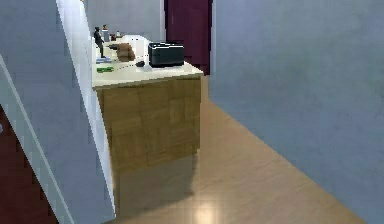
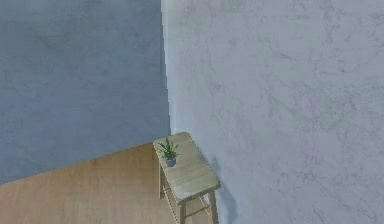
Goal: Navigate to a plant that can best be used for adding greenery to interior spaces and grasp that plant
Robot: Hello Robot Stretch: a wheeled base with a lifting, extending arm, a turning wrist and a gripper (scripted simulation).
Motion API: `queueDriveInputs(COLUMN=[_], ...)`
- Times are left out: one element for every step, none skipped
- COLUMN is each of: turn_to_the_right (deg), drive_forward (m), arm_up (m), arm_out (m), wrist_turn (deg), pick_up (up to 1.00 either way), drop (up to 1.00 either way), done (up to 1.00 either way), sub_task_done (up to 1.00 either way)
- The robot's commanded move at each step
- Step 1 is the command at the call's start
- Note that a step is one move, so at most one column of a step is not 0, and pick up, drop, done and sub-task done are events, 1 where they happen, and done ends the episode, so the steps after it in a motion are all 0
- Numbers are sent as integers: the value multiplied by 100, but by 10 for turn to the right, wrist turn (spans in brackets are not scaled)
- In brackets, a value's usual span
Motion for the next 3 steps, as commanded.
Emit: queueDriveInputs(turn_to_the_right=[0,0,0], drive_forward=[0,0,0], arm_up=[0,0,0], arm_out=[46,0,0], wrist_turn=[0,450,450], pick_up=[0,0,0], drop=[0,0,0], done=[0,0,0], sub_task_done=[0,0,0])
